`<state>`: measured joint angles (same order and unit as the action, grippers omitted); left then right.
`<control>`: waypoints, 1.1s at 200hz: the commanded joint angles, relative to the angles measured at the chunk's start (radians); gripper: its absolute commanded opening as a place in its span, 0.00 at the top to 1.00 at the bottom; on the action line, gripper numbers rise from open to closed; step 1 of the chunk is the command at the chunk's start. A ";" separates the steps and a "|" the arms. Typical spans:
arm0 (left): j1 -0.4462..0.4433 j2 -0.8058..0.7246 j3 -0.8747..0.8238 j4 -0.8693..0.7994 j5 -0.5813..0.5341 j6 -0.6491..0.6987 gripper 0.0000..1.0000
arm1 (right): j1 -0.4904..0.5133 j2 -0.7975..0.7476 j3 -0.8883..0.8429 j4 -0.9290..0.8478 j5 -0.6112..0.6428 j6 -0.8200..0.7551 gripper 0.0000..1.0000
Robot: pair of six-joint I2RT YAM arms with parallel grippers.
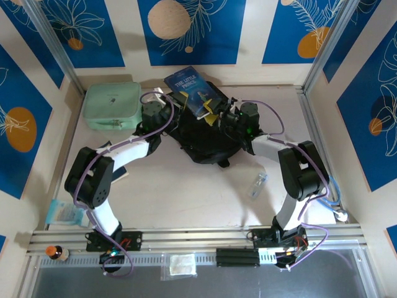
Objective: Pack books, pencil case, and school supplies into a backpack
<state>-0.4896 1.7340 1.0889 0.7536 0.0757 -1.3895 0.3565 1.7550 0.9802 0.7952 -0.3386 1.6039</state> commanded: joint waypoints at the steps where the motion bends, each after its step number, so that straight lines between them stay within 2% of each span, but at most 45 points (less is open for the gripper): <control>1: -0.004 -0.012 0.032 0.078 -0.008 -0.009 1.00 | 0.004 -0.006 0.005 0.040 0.018 -0.009 0.61; 9: -0.002 -0.018 0.026 0.060 -0.003 0.001 0.97 | 0.003 -0.015 0.001 0.027 0.023 -0.022 0.69; 25: 0.002 -0.037 0.003 0.014 0.003 0.043 0.83 | -0.006 -0.046 -0.012 -0.007 0.033 -0.068 0.83; 40: 0.006 -0.063 -0.024 -0.043 0.018 0.128 0.72 | -0.018 -0.086 -0.025 -0.060 0.038 -0.128 0.91; 70: 0.005 -0.116 -0.044 -0.255 0.079 0.380 0.50 | -0.054 -0.194 -0.045 -0.234 0.048 -0.285 0.96; 87: 0.002 -0.122 -0.042 -0.367 0.149 0.511 0.44 | -0.081 -0.269 -0.053 -0.363 0.069 -0.377 0.97; 124: -0.056 -0.093 0.029 -0.569 0.277 0.797 0.35 | -0.164 -0.425 -0.067 -0.641 0.126 -0.564 0.98; 148: -0.123 -0.050 0.150 -0.776 0.318 1.083 0.33 | -0.219 -0.515 -0.081 -0.782 0.169 -0.644 0.98; 165: -0.160 0.001 0.247 -0.928 0.431 1.298 0.33 | -0.252 -0.572 -0.091 -0.863 0.209 -0.675 0.98; 184: -0.202 0.066 0.363 -1.087 0.379 1.432 0.35 | -0.280 -0.618 -0.097 -0.916 0.236 -0.690 0.98; 220: -0.250 0.174 0.511 -1.256 0.321 1.548 0.38 | -0.314 -0.658 -0.108 -0.967 0.253 -0.683 0.98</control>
<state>-0.7158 1.8454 1.5291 -0.2874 0.4149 -0.0338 0.0597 1.1408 0.8799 -0.1371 -0.1112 0.9546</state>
